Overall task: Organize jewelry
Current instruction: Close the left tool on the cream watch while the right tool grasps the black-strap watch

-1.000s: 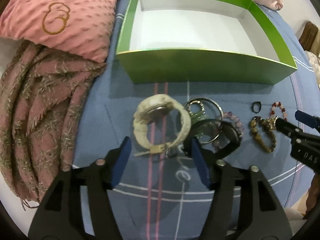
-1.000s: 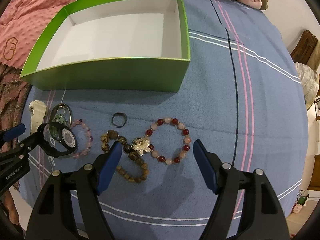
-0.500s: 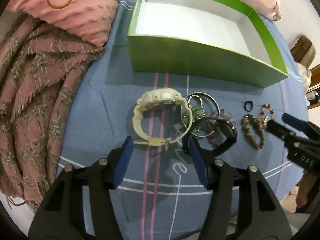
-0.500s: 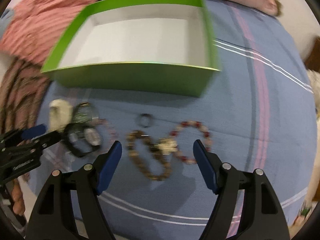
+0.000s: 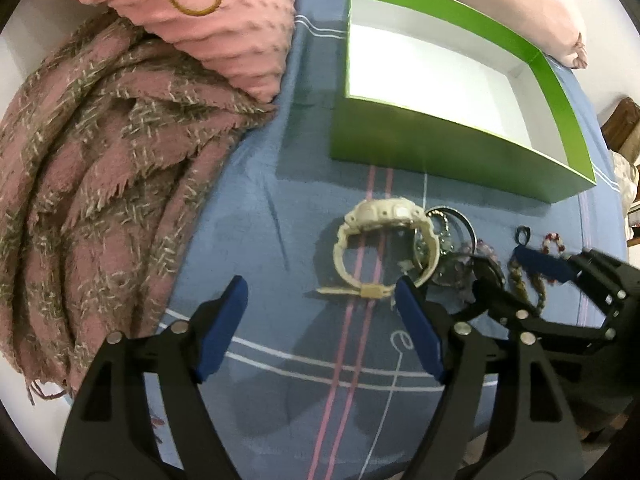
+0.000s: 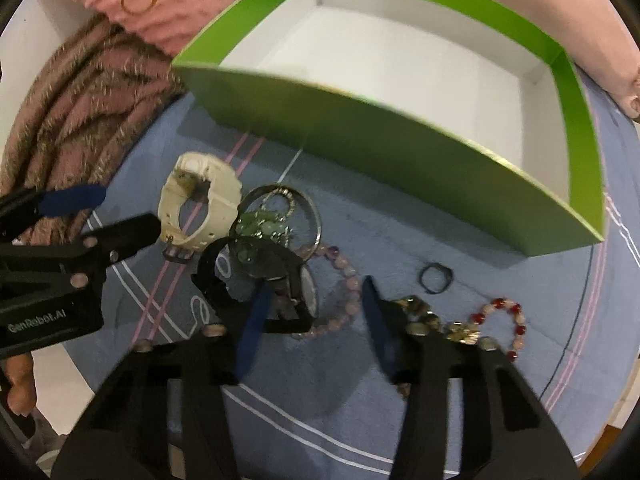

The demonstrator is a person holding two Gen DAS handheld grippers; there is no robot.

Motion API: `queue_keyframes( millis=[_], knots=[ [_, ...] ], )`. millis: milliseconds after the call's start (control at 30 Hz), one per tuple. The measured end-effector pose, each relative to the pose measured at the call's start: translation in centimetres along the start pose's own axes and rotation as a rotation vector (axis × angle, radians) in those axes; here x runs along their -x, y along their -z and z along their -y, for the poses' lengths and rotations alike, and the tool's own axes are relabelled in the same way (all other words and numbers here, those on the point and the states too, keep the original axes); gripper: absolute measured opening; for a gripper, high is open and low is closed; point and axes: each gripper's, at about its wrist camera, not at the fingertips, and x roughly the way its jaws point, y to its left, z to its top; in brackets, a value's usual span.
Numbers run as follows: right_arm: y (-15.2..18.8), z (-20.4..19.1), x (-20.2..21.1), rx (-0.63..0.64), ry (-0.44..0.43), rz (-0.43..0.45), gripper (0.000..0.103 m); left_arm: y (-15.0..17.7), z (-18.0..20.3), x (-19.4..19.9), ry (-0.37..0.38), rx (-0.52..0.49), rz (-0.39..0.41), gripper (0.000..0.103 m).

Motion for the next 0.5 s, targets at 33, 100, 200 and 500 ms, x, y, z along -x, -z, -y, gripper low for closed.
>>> queue_keyframes(
  millis=[33, 100, 200, 500],
  knots=[
    [0.0, 0.0, -0.3, -0.001, -0.006, -0.010, 0.022, 0.0, 1.1, -0.4, -0.001, -0.001, -0.001, 0.078],
    [0.0, 0.3, -0.6, -0.022, -0.029, -0.020, 0.012, -0.6, 1.3, -1.0, 0.000, -0.002, -0.007, 0.078],
    [0.0, 0.9, -0.4, -0.039, -0.020, -0.009, 0.010, -0.8, 1.2, -2.1, -0.002, -0.005, -0.023, 0.078],
    [0.0, 2.0, 1.3, -0.070, -0.011, 0.029, 0.010, -1.7, 2.5, -3.8, -0.037, -0.039, -0.053, 0.063]
  ],
)
